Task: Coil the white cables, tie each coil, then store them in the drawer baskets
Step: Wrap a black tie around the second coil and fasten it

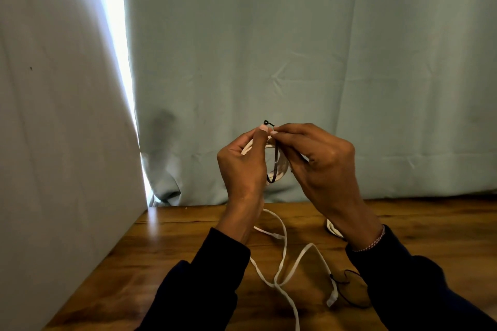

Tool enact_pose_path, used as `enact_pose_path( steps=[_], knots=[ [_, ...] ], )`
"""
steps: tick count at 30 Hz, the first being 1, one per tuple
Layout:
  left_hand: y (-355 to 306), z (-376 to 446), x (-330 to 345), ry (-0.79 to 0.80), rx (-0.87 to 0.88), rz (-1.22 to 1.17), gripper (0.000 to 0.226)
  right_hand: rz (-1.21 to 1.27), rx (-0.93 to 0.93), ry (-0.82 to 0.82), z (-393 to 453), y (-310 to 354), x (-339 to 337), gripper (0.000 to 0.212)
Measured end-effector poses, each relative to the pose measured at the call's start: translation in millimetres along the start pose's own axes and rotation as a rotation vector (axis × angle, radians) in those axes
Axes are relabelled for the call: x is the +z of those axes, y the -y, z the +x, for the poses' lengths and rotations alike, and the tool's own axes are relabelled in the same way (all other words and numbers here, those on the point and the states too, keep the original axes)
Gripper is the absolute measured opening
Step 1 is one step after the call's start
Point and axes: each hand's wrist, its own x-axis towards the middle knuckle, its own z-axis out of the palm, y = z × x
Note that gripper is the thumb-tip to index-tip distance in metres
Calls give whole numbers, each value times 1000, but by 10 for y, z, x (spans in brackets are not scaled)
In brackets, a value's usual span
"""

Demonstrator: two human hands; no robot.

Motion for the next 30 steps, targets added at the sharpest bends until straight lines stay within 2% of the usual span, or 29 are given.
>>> enact_pose_path(
  steps=[7,18,25,30],
  knots=[
    [20,-5,-10,-22,56,44,6,-33,-23,12,-10,3,-8,23],
    [71,29,-41,-17,171,165,20,-63,-43,47,-1,12,-9,23],
    [100,61,-67,75,250,237,22,-49,-32,66,28,-49,-14,24],
    [76,59,-76,165,293,231,22,28,42,13,45,-87,-38,21]
  ],
)
